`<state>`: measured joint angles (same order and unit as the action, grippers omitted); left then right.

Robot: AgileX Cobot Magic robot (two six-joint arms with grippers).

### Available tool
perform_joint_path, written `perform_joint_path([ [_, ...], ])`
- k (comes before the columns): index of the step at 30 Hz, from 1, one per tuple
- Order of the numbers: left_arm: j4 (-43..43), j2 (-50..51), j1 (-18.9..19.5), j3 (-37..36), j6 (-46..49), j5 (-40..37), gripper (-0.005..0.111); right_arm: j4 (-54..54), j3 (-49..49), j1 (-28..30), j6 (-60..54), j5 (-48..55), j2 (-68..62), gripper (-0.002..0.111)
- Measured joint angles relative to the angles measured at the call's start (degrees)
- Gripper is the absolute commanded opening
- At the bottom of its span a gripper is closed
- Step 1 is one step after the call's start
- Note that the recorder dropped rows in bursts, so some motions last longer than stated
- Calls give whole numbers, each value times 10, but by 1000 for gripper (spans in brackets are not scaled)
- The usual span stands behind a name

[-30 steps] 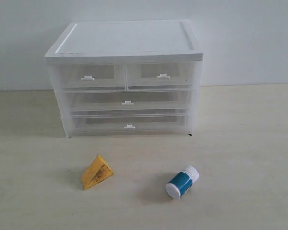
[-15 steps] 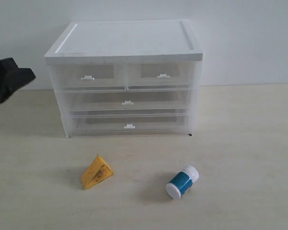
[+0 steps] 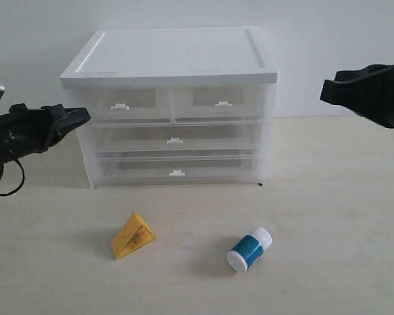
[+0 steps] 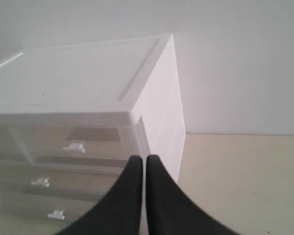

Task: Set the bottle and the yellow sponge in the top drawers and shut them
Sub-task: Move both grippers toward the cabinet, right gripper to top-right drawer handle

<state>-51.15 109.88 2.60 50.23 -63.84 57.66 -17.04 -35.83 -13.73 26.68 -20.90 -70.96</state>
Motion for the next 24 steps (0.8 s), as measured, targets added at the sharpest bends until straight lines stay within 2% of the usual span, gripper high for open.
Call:
perform_joint_path([
  [7,65,19,0,11,50,40,4,-5,0,-75,-7,-14,-52,0],
  [9,70,28,0,11,51,50,4,-6,0,-80,12,-24,-71,0],
  [11,73,33,0,11,52,56,4,-6,-8,-80,46,-29,-97,6],
  [16,74,33,0,11,54,57,4,-11,-47,-80,126,-32,-147,34],
  [19,74,33,0,11,54,57,4,-24,-74,-90,163,-33,-171,36],
  [24,74,33,0,11,54,57,4,-34,-155,-108,226,31,-233,36],
])
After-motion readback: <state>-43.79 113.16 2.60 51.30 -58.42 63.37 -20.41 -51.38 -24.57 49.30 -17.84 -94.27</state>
